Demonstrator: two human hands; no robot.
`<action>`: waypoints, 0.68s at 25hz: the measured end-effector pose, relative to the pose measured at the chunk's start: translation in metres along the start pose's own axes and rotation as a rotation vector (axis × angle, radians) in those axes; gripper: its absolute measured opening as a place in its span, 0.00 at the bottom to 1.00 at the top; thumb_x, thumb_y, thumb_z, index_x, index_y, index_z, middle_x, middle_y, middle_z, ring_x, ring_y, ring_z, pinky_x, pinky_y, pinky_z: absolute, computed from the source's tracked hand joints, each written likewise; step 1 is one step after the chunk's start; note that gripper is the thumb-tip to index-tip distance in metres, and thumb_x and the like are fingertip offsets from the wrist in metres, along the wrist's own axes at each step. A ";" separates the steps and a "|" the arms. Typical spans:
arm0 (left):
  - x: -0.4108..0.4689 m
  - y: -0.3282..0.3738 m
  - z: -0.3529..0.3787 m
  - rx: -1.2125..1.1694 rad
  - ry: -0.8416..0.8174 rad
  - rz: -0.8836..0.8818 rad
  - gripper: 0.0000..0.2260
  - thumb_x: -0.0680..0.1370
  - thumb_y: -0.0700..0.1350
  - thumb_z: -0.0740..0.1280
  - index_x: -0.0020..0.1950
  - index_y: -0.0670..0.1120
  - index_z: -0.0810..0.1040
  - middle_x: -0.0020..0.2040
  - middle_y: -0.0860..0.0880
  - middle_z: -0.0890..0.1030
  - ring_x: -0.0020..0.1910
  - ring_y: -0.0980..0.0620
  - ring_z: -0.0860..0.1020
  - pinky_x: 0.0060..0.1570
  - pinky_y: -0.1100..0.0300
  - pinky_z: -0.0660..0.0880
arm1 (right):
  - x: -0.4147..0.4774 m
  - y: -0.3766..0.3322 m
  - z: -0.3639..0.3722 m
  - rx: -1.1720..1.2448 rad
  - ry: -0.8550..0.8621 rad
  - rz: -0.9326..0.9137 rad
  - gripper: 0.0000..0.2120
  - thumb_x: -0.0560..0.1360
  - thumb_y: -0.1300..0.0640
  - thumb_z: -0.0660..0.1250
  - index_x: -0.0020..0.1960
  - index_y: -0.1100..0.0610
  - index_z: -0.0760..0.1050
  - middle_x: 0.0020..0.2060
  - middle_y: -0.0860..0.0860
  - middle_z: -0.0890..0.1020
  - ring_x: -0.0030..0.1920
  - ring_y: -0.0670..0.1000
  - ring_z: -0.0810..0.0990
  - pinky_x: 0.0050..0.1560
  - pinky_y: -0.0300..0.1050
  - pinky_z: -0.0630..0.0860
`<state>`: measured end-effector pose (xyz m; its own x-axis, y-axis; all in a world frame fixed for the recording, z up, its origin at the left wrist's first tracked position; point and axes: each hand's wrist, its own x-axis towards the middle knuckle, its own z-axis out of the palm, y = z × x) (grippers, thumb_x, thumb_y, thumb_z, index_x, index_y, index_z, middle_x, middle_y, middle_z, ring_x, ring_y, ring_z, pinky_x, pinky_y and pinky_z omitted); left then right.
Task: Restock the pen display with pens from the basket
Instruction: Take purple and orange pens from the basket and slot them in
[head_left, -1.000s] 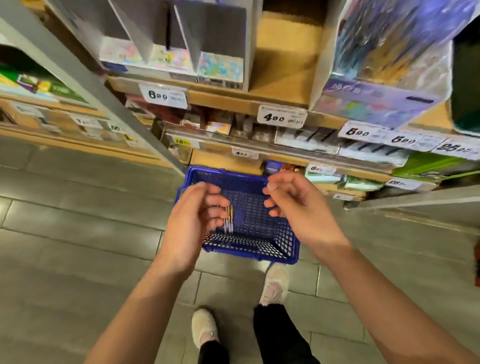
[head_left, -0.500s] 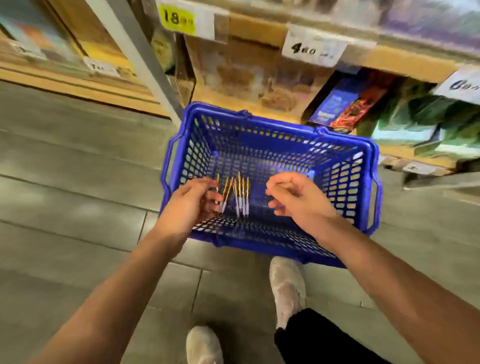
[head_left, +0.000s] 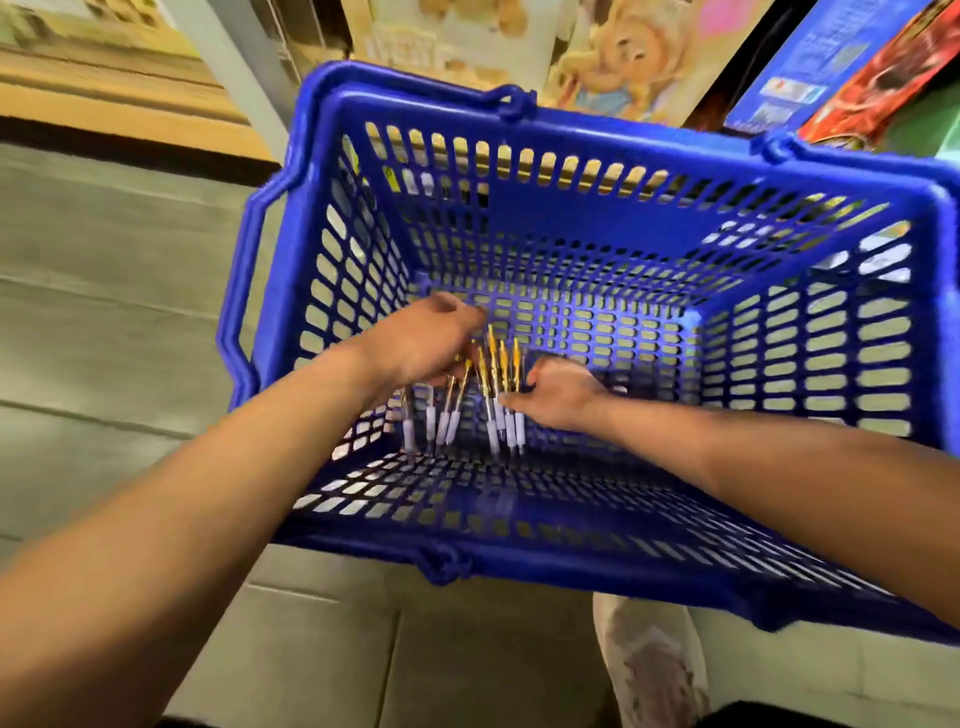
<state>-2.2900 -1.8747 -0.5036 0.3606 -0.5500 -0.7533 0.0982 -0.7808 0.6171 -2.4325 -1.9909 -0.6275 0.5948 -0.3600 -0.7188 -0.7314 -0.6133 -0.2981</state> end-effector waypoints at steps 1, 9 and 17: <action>0.002 0.001 -0.001 0.031 0.001 0.015 0.11 0.86 0.53 0.58 0.55 0.48 0.76 0.50 0.45 0.84 0.43 0.49 0.79 0.45 0.55 0.74 | 0.005 -0.003 0.004 -0.046 0.032 0.015 0.26 0.76 0.35 0.65 0.41 0.59 0.78 0.37 0.54 0.76 0.46 0.56 0.80 0.36 0.42 0.70; -0.010 -0.001 -0.005 0.010 0.050 -0.067 0.11 0.86 0.51 0.57 0.53 0.48 0.75 0.48 0.47 0.83 0.42 0.51 0.79 0.41 0.58 0.74 | -0.006 -0.012 0.003 0.024 0.072 0.030 0.22 0.79 0.43 0.66 0.57 0.63 0.77 0.55 0.57 0.81 0.55 0.56 0.80 0.53 0.45 0.78; 0.003 -0.009 -0.001 0.057 0.055 -0.120 0.11 0.87 0.50 0.57 0.56 0.45 0.76 0.55 0.41 0.83 0.45 0.49 0.78 0.41 0.59 0.74 | -0.011 -0.015 0.012 0.050 0.160 -0.047 0.19 0.78 0.52 0.70 0.64 0.59 0.73 0.57 0.55 0.79 0.56 0.55 0.78 0.47 0.39 0.71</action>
<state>-2.2890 -1.8688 -0.5115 0.3998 -0.4359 -0.8063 0.0916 -0.8563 0.5084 -2.4323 -1.9694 -0.6223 0.6713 -0.4411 -0.5957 -0.7148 -0.5979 -0.3627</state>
